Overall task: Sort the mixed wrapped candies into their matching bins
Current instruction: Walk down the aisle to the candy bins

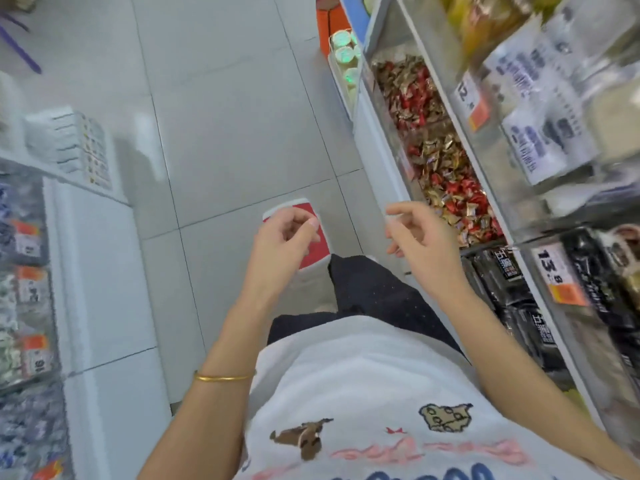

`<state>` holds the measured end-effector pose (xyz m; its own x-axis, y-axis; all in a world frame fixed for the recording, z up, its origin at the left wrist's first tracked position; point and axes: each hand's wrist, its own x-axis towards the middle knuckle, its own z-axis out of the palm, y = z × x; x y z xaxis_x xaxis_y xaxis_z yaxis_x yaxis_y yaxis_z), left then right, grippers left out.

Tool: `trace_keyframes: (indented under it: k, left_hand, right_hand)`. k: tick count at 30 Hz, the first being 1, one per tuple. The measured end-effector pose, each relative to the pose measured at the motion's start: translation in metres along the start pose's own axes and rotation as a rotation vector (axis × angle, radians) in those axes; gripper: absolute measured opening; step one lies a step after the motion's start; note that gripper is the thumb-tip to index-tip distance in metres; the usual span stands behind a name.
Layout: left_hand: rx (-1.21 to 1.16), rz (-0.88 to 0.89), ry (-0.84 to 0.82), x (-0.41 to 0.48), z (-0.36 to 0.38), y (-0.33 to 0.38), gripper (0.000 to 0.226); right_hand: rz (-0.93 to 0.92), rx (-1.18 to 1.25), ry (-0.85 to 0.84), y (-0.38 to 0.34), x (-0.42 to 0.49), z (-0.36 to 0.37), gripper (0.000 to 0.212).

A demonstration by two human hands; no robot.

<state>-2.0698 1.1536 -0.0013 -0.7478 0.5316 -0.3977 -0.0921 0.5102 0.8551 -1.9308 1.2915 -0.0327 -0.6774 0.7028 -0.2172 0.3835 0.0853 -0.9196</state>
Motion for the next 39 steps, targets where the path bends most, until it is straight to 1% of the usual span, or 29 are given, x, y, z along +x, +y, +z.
trace_keyframes:
  k: [3,7,9,13,18,21,23,27,30,34,36,39]
  left_hand:
    - [0.026,0.043,-0.054,0.079,0.013,0.041,0.010]
    - [0.070,0.083,-0.090,0.167,0.035,0.096,0.008]
    - [0.082,0.089,-0.108,0.198,0.042,0.118,0.009]
    - [0.104,0.093,-0.142,0.250,0.043,0.149,0.007]
    - [0.163,0.161,-0.245,0.311,0.038,0.178,0.009]
    - [0.181,0.217,-0.358,0.358,0.042,0.193,0.008]
    - [0.196,0.258,-0.459,0.394,0.045,0.205,0.009]
    - [0.280,0.370,-0.720,0.462,0.051,0.225,0.009]
    - [0.320,0.414,-0.886,0.489,0.057,0.235,0.009]
    - [0.300,0.454,-0.999,0.502,0.071,0.227,0.011]
    - [0.244,0.442,-1.026,0.503,0.082,0.210,0.009]
    - [0.185,0.426,-1.042,0.502,0.104,0.168,0.008]
  right_hand:
    - [0.024,-0.009,0.066,0.001,0.055,-0.013,0.014]
    - [0.040,0.001,0.105,-0.007,0.139,-0.036,0.014]
    - [0.042,-0.004,0.119,-0.019,0.178,-0.047,0.013]
    - [-0.013,-0.037,0.144,-0.048,0.253,-0.060,0.012]
    - [-0.034,-0.034,0.233,-0.075,0.324,-0.056,0.016]
    - [-0.023,-0.017,0.350,-0.082,0.352,-0.046,0.017]
    - [0.007,-0.021,0.456,-0.083,0.367,-0.036,0.016]
    - [0.074,0.031,0.770,-0.083,0.388,-0.007,0.013]
    - [0.181,0.108,0.978,-0.085,0.384,0.022,0.010]
    - [0.239,0.169,1.087,-0.078,0.372,0.052,0.010]
    - [0.241,0.189,1.144,-0.065,0.365,0.056,0.010]
    - [0.235,0.178,1.189,-0.026,0.358,0.058,0.009]
